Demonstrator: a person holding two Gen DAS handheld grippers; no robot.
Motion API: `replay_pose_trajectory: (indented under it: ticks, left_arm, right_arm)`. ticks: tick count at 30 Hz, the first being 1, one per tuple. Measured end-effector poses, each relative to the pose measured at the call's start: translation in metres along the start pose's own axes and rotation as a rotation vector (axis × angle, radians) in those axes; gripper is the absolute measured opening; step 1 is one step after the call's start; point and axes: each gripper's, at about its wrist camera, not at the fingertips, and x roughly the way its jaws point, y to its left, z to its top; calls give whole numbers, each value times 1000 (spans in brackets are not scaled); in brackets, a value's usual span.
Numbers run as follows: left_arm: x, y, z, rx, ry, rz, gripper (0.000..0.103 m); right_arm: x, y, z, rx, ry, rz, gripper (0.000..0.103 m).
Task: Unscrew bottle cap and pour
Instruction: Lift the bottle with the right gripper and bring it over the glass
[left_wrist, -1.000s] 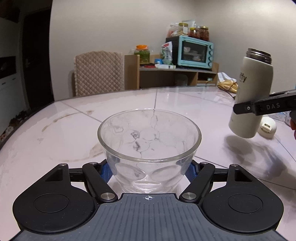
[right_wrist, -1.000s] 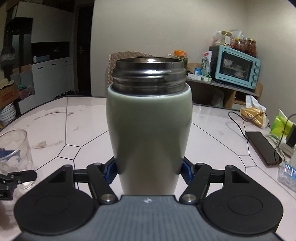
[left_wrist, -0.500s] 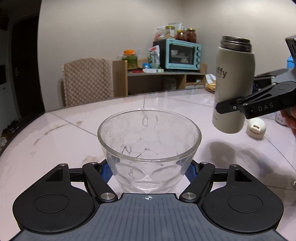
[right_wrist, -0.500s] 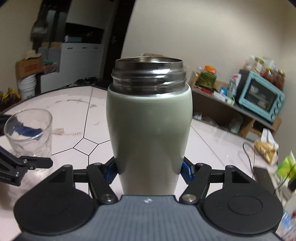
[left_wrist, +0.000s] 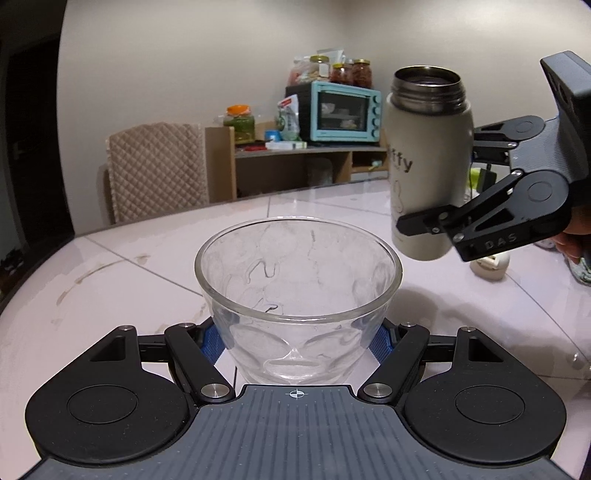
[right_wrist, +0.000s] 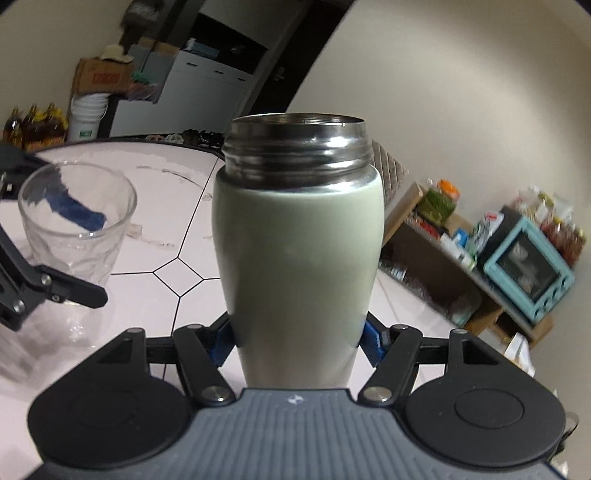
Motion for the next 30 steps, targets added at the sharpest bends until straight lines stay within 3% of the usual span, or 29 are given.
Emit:
replay_pose_trajectory:
  ticks: [19, 30]
  left_arm:
    - [-13, 4, 4, 4, -13, -44, 78]
    - [-18, 4, 8, 19, -25, -62, 79]
  right_arm:
    - [-5, 51, 6, -335, -83, -63, 70]
    - [1, 66, 3, -490, -84, -115, 69]
